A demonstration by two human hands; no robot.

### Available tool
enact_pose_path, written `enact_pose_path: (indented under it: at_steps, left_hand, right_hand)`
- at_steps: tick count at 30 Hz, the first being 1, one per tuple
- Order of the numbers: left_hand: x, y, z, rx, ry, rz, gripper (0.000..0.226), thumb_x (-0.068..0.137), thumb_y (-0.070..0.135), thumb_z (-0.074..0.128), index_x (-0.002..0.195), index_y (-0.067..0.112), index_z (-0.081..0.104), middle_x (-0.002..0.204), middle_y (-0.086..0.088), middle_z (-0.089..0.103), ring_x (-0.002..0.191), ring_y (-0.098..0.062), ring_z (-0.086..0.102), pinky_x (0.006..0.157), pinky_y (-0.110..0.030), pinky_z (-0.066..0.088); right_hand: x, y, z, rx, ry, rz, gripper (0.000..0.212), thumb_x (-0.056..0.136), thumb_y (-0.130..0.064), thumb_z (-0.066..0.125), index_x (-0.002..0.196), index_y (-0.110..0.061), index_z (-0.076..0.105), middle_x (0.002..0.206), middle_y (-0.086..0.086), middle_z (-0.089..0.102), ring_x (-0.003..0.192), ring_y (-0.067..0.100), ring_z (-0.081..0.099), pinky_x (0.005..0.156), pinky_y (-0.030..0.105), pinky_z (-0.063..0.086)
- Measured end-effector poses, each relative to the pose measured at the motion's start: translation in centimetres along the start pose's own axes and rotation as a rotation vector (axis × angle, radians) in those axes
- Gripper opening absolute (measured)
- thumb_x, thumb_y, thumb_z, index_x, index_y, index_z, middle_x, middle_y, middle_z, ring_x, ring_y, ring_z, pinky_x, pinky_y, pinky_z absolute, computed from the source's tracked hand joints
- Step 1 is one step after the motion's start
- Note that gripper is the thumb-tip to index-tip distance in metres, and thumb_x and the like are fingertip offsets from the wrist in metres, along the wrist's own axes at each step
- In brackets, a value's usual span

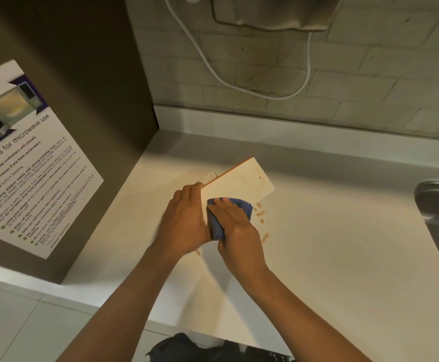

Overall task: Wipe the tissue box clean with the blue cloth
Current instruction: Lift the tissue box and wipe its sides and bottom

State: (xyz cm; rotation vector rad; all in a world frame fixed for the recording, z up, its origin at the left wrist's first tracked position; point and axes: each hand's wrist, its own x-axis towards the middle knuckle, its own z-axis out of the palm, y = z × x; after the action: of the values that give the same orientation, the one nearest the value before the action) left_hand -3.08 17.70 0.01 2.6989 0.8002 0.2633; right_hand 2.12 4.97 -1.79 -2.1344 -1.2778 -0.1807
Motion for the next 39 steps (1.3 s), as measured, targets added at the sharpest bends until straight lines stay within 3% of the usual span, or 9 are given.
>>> enact_pose_path:
  at_steps: [7, 11, 21, 25, 28, 30, 33, 37, 39]
  left_hand:
    - [0.1, -0.5, -0.3, -0.018, -0.026, -0.041, 0.114, 0.055, 0.075, 0.080, 0.144, 0.025, 0.030, 0.135, 0.002, 0.048, 0.117, -0.018, 0.049, 0.097, -0.034, 0.049]
    - [0.5, -0.6, 0.0, -0.015, 0.003, -0.020, 0.107, 0.064, 0.072, 0.078, 0.145, 0.022, 0.030, 0.137, -0.002, 0.048, 0.119, -0.021, 0.049, 0.097, -0.035, 0.047]
    - [0.4, -0.6, -0.1, 0.030, -0.001, -0.027, 0.114, 0.054, 0.069, 0.084, 0.144, 0.023, 0.030, 0.133, 0.002, 0.046, 0.116, -0.018, 0.046, 0.094, -0.033, 0.045]
    - [0.4, -0.7, -0.3, 0.014, -0.008, -0.026, 0.114, 0.054, 0.069, 0.085, 0.143, 0.026, 0.028, 0.133, 0.004, 0.044, 0.116, -0.015, 0.043, 0.094, -0.033, 0.046]
    - [0.7, -0.9, -0.1, -0.016, -0.005, -0.044, 0.114, 0.051, 0.074, 0.081, 0.142, 0.027, 0.030, 0.130, 0.005, 0.047, 0.114, -0.015, 0.047, 0.094, -0.035, 0.052]
    - [1.0, -0.9, 0.1, -0.032, 0.011, -0.058, 0.112, 0.050, 0.079, 0.076, 0.140, 0.027, 0.034, 0.127, 0.004, 0.051, 0.112, -0.017, 0.052, 0.094, -0.037, 0.053]
    - [0.8, -0.9, 0.4, -0.014, 0.025, -0.056, 0.113, 0.051, 0.077, 0.078, 0.141, 0.024, 0.034, 0.128, 0.004, 0.050, 0.113, -0.017, 0.051, 0.094, -0.034, 0.047]
    - [0.0, -0.6, 0.0, 0.008, 0.019, -0.025, 0.114, 0.052, 0.068, 0.084, 0.143, 0.026, 0.029, 0.131, 0.006, 0.045, 0.114, -0.014, 0.043, 0.094, -0.031, 0.043]
    - [0.0, -0.6, -0.1, -0.002, 0.022, -0.022, 0.114, 0.051, 0.068, 0.084, 0.142, 0.027, 0.029, 0.129, 0.006, 0.045, 0.113, -0.014, 0.042, 0.092, -0.031, 0.045]
  right_hand:
    - [-1.1, 4.0, -0.9, 0.218, 0.099, 0.288, 0.023, 0.090, -0.015, 0.067, 0.110, -0.011, 0.058, 0.110, 0.011, 0.056, 0.101, 0.018, 0.058, 0.089, 0.029, 0.044]
    - [-1.9, 1.5, -0.3, 0.147, -0.022, 0.120, 0.058, 0.079, 0.011, 0.059, 0.134, -0.005, 0.053, 0.143, 0.008, 0.047, 0.135, 0.022, 0.040, 0.112, 0.027, 0.026]
    - [1.8, 4.8, -1.1, 0.257, 0.141, 0.259, 0.042, 0.087, 0.002, 0.062, 0.128, -0.001, 0.057, 0.128, 0.014, 0.058, 0.115, 0.014, 0.054, 0.097, 0.000, 0.028]
    - [4.2, 5.4, -2.0, 0.128, 0.164, 0.269, 0.033, 0.077, 0.015, 0.062, 0.104, -0.002, 0.069, 0.103, 0.013, 0.068, 0.094, 0.022, 0.062, 0.086, 0.036, 0.053]
    - [5.4, 5.0, -1.1, 0.229, 0.235, 0.388, 0.008, 0.082, -0.013, 0.058, 0.077, -0.006, 0.059, 0.074, 0.016, 0.054, 0.068, 0.028, 0.050, 0.073, 0.046, 0.049]
    - [3.9, 4.1, -0.6, 0.341, 0.206, 0.409, 0.024, 0.079, -0.030, 0.061, 0.095, -0.012, 0.058, 0.094, 0.012, 0.060, 0.085, 0.024, 0.058, 0.089, 0.045, 0.046]
    - [0.7, 3.4, -1.5, 0.177, -0.004, 0.134, 0.058, 0.081, 0.003, 0.058, 0.126, -0.031, 0.045, 0.131, -0.009, 0.047, 0.122, 0.002, 0.042, 0.112, 0.026, 0.027]
    - [2.6, 6.8, -1.8, 0.193, 0.146, 0.277, 0.011, 0.084, -0.010, 0.063, 0.079, -0.015, 0.054, 0.082, 0.004, 0.049, 0.072, 0.010, 0.043, 0.072, 0.036, 0.039]
    - [4.8, 6.2, -2.0, 0.261, 0.126, 0.377, 0.023, 0.078, -0.020, 0.073, 0.081, -0.013, 0.051, 0.085, 0.010, 0.046, 0.075, 0.018, 0.041, 0.074, 0.035, 0.037]
